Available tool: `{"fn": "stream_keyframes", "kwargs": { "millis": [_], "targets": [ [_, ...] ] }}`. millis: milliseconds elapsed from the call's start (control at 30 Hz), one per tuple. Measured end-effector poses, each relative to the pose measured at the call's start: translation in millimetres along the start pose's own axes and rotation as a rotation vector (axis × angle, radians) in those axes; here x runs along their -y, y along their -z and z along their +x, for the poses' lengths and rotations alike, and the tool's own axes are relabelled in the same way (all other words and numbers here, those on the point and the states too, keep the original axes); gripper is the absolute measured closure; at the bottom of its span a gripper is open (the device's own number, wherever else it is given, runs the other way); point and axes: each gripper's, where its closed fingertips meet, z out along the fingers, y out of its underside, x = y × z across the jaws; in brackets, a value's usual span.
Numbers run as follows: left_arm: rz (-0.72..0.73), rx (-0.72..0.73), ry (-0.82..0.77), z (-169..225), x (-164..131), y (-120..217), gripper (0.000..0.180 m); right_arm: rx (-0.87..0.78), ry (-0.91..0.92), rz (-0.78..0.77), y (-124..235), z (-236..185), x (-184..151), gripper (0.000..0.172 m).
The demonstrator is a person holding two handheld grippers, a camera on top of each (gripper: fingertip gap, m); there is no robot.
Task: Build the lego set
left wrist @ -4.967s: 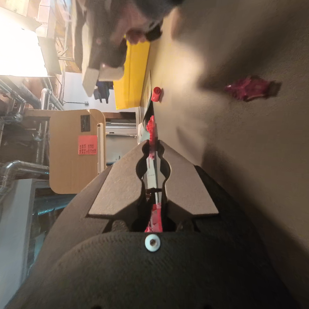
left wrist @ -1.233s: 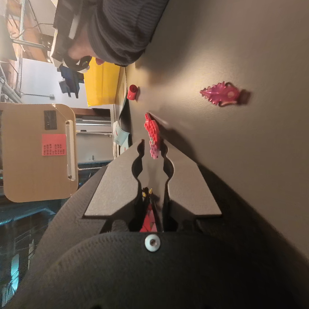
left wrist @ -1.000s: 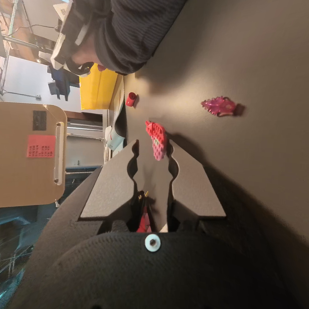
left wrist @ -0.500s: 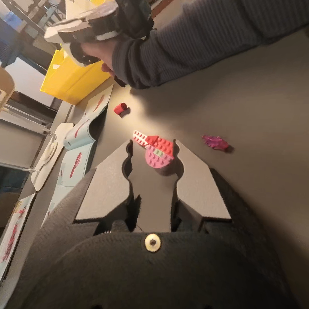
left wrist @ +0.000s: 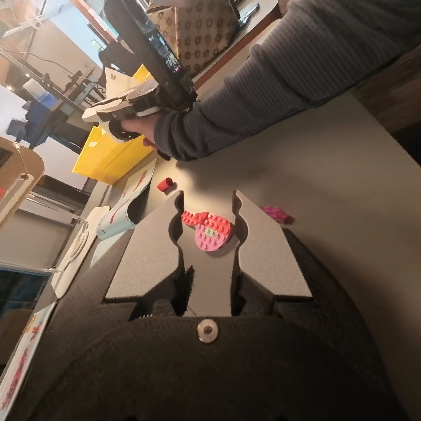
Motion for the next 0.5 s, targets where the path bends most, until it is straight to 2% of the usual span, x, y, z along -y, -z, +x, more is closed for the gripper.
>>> {"fn": "stream_keyframes", "kwargs": {
  "millis": [167,267,400,500],
  "targets": [
    [0.07,0.016,-0.031,-0.9,14.5,4.9,0.141,0.03,0.048,0.01,0.7,-8.4,1.9,0.166],
    [0.101,0.073,-0.015,-14.7,25.9,12.2,0.142,0.07,0.095,0.013,1.2,-19.8,2.1,0.166],
    [0.129,0.209,0.184,-43.3,57.1,41.6,0.142,0.116,0.161,0.019,2.5,-33.1,2.4,0.167],
    [0.064,0.329,0.292,-57.7,65.0,87.3,0.142,0.126,0.183,0.019,3.1,-36.6,2.2,0.167]
  ]
}}
